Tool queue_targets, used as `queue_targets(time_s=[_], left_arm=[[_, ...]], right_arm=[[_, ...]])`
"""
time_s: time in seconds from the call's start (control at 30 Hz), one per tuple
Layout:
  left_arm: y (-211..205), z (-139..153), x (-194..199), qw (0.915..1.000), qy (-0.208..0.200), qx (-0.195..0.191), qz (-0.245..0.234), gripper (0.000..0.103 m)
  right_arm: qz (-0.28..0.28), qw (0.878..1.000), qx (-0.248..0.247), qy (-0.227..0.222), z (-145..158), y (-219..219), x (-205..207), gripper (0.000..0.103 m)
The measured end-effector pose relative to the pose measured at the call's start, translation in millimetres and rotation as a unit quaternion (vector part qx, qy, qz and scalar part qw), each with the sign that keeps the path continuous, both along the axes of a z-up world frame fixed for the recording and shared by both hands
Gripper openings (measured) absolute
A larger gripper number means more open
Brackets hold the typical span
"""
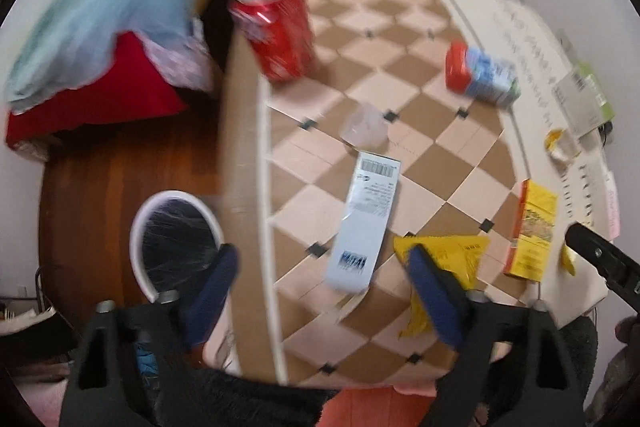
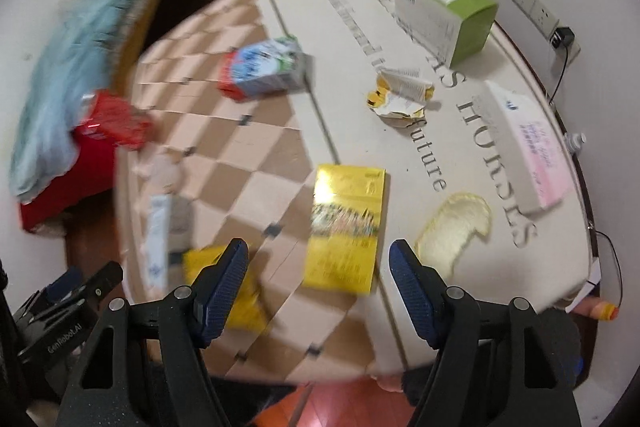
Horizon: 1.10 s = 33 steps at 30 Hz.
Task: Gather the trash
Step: 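Grasp the white box with the left tool while the right tool grasps the yellow cigarette pack, then carry both items over the white bin and open both tools to drop them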
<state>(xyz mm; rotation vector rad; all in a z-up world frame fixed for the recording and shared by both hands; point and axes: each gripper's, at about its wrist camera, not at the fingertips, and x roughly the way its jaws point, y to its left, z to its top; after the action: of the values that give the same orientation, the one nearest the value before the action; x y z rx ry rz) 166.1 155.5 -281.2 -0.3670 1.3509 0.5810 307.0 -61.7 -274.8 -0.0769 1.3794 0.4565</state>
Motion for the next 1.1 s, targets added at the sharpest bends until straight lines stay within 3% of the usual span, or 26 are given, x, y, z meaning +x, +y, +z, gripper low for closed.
queue_targets(time_s=[0.2, 0.27, 0.37, 0.47, 0.57, 0.63, 0.9, 1.1], left_arm=[[7, -49, 26, 0.9978, 0.044, -0.042, -0.028, 0.068], [8, -57, 28, 0.9969, 0.052, -0.052, -0.028, 0.051], [10, -56, 28, 0.9972, 0.041, -0.061, -0.016, 0.037], [7, -53, 28, 0.9979, 0.031, -0.056, -0.012, 0.035], [3, -52, 28, 0.9985, 0.023, -0.049, -0.010, 0.034], [1, -53, 27, 0.9988, 0.020, -0.045, -0.007, 0.033], [-11, -56, -1, 0.9983, 0.042, -0.040, -0.005, 0.033], [-10, -58, -12, 0.9982, 0.029, -0.048, 0.021, 0.034]], right_arm=[[-0.004, 0.999, -0.045, 0.028, -53, 15, 25, 0.075], [0.004, 0.998, -0.051, 0.035, -65, 20, 27, 0.075], [0.023, 0.997, -0.063, 0.026, -72, 29, 24, 0.079], [0.035, 0.995, -0.088, 0.008, -74, 37, 17, 0.078], [0.036, 0.992, -0.118, -0.018, -75, 40, 10, 0.064], [0.045, 0.991, -0.121, -0.030, -76, 40, 5, 0.061], [0.156, 0.977, -0.143, -0.020, -74, 39, -34, 0.061], [0.124, 0.983, -0.136, -0.022, -77, 25, -35, 0.071]])
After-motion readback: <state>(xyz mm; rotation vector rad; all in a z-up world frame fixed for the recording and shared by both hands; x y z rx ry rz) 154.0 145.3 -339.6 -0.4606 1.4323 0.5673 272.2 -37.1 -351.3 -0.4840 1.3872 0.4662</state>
